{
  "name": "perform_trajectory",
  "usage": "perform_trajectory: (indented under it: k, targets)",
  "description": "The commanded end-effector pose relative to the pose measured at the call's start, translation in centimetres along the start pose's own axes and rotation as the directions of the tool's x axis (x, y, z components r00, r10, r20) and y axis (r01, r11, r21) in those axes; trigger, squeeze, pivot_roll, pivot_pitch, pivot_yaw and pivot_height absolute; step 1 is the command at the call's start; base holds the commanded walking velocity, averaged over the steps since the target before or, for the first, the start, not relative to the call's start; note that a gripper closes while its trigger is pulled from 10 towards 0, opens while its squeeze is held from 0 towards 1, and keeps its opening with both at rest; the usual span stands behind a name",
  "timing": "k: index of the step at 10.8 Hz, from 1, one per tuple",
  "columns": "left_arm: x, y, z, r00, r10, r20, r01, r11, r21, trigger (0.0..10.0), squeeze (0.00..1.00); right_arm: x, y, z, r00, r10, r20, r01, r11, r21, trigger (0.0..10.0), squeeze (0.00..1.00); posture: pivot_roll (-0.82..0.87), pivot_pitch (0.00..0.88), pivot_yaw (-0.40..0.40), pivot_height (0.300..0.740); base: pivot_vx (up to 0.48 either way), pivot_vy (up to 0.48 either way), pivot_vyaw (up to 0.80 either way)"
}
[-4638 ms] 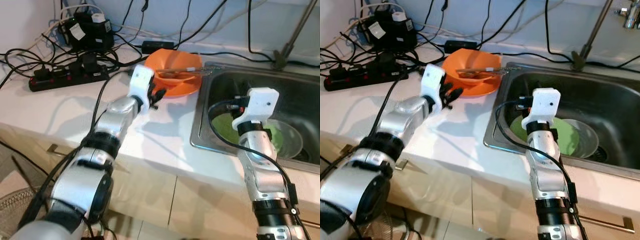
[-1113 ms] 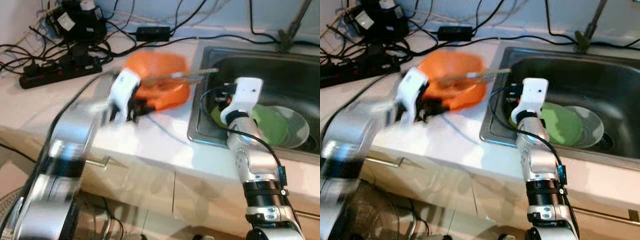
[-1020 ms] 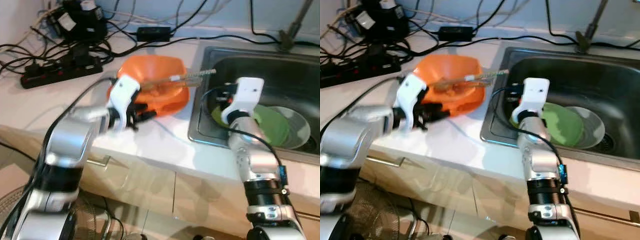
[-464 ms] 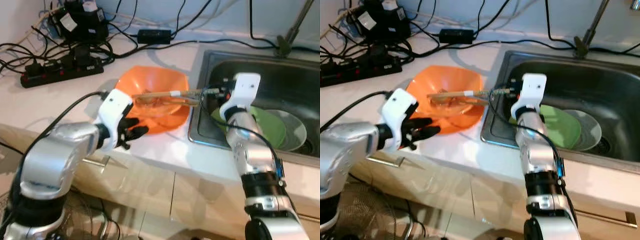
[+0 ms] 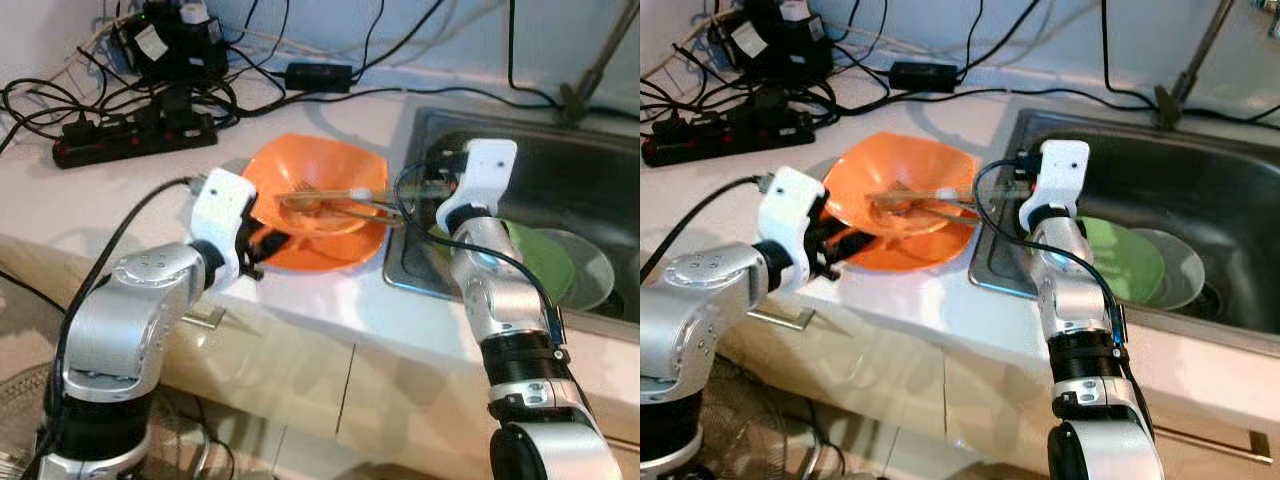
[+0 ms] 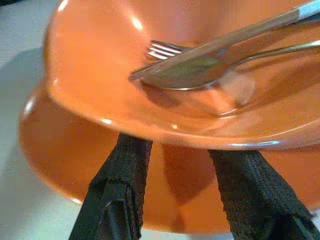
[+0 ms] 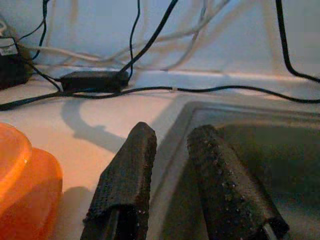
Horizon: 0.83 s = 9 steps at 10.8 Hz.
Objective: Kitchen organization
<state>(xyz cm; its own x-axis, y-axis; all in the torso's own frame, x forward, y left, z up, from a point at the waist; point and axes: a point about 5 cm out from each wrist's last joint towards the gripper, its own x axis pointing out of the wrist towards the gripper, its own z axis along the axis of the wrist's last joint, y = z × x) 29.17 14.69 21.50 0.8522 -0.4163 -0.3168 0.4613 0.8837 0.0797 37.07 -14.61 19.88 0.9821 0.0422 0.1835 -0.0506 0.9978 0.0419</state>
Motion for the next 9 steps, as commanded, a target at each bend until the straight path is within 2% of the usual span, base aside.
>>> perform_trajectory:
  k: [1,4,5,7,8,9]
  targets:
    - [-0.3,0.5,0.2,0.999,0.039,0.011,-0.039,0.999,-0.003,10.0,0.00,0.3,-0.2,0.5,1.000,-0.005,0.018,0.005,1.000,0.006,10.0,0.00,0.29,0.056,-0.017,0.740,0.000,0.000,0.00]
    - [-2.2,3.1,0.1,0.993,0.119,-0.020,-0.118,0.992,0.033,10.0,0.00,0.2,-1.0,0.4,1.000,-0.016,0.022,0.017,1.000,-0.012,10.0,0.00,0.30,0.049,-0.032,0.740,0.000,0.000,0.00]
    - [-2.9,4.4,-0.1,0.982,0.189,-0.030,-0.188,0.982,0.036,10.0,0.00,0.2,-1.3,0.3,0.999,-0.027,0.018,0.027,0.999,-0.019,10.0,0.00,0.31,0.046,-0.039,0.740,0.000,0.000,0.00]
    - [-4.5,7.0,-0.5,0.932,0.363,-0.016,-0.362,0.930,0.057,10.0,0.00,0.1,-2.2,0.1,0.998,-0.054,0.012,0.054,0.998,-0.042,10.0,0.00,0.31,0.043,-0.044,0.740,0.000,0.000,0.00]
    - [-4.7,8.0,-0.6,0.889,0.455,0.062,-0.459,0.884,0.095,10.0,0.00,0.1,-3.0,0.2,0.997,-0.077,0.017,0.077,0.995,-0.063,10.0,0.00,0.32,0.035,-0.051,0.740,0.000,0.000,0.00]
    - [-4.4,8.0,-0.5,0.855,0.495,0.158,-0.513,0.852,0.103,10.0,0.00,0.1,-3.7,0.3,0.995,-0.099,0.023,0.100,0.992,-0.081,10.0,0.00,0.32,0.031,-0.052,0.740,0.000,0.000,0.00]
